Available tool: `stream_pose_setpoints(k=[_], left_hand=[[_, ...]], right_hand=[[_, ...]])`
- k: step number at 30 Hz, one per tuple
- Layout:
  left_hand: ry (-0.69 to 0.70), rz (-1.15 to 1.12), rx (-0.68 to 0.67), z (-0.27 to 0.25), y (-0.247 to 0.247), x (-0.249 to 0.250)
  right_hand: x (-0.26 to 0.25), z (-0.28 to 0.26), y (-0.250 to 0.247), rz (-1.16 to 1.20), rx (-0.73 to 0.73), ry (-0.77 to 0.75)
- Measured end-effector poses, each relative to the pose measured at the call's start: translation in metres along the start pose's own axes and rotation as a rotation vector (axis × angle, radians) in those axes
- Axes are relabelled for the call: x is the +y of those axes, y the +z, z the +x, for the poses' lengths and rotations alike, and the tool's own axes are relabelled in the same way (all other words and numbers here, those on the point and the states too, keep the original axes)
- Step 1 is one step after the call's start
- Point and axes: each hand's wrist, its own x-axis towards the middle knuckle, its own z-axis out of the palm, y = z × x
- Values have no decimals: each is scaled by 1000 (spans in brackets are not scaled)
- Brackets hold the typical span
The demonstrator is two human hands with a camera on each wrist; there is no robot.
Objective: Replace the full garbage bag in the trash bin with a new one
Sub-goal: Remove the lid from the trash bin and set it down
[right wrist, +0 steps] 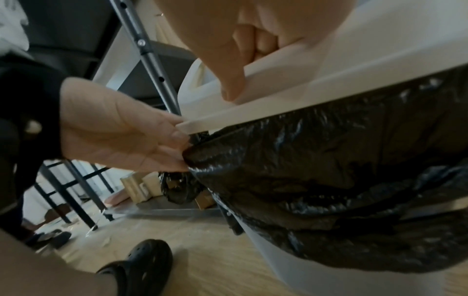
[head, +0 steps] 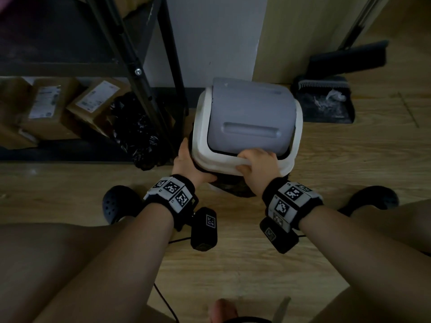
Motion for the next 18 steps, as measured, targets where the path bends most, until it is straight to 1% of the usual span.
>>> stream_pose_setpoints(k=[2,4,7,12,15,18], left_hand=[[6,14,2,-2,0,2],[11,39,0,-3,0,4],[29,125,1,-9,2,9],[184,309,60,-22,7,25],[275,341,44,-30,14,39],[318,338,2,-39,27,54]], right_hand=[[-1,-1,-1,-5,10,1],[0,-3,-3,-15,35,-28],[2,-5,-11,-42,70,-68],[10,-13,-28,-104,106,-65],[19,-25,-38,-122,138,-51],[32,-40,-49,-134,173,-20]])
